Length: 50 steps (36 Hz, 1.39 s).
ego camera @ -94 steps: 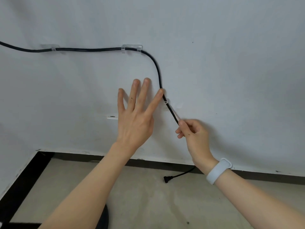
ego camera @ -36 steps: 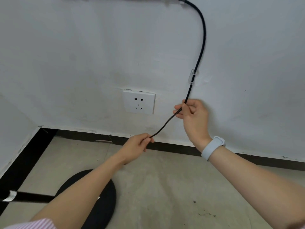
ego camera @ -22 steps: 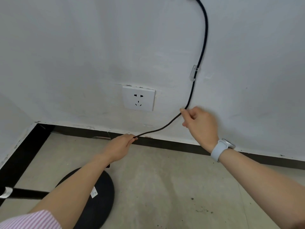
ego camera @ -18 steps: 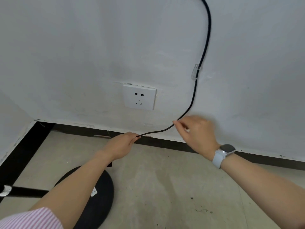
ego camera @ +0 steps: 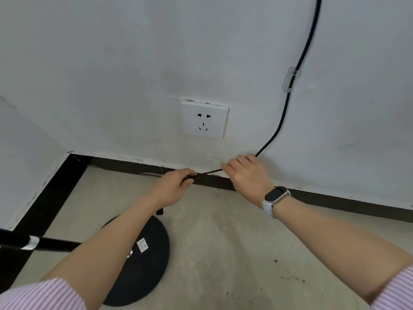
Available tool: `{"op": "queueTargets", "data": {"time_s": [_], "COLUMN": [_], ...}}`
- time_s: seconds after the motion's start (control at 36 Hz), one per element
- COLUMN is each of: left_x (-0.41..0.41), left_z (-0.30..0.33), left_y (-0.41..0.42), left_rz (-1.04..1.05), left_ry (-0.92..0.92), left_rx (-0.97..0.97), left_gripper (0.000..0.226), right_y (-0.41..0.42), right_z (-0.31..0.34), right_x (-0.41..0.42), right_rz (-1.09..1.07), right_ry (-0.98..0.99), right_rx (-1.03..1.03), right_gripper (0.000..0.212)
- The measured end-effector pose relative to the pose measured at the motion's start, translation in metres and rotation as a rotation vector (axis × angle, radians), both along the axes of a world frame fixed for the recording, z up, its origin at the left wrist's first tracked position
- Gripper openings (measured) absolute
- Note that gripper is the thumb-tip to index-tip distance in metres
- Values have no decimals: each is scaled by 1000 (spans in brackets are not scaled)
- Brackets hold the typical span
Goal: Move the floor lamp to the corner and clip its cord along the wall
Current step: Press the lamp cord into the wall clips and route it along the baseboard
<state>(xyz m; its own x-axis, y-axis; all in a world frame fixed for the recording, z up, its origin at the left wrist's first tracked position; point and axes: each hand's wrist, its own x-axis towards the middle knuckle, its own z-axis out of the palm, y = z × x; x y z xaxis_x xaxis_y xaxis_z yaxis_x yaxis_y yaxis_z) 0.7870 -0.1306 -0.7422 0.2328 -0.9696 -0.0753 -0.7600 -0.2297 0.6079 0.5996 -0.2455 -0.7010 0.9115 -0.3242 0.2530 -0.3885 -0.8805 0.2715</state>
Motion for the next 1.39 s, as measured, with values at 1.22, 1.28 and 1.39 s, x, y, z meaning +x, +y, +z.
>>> {"op": "queueTargets", "data": {"time_s": [1.22,1.28,1.39], "left_x": [12,13,11], "left_z": [-28,-27,-26], "left_y": [-23,-24,-25], "left_rz": [442,452,431], "left_ry": [-80,-77,-95], "left_rx": [-252,-253,-248], "left_gripper": [9,9,10], "right_y": [-3,-3,-5], "right_z": [-38,-37,-36], "right_x": [-3,-3,-2], "right_rz": [-189,-193,-221], "right_ry": [310,314,326], "right_rx": [-74,-82,-78], "right_gripper": [56,55,57]}}
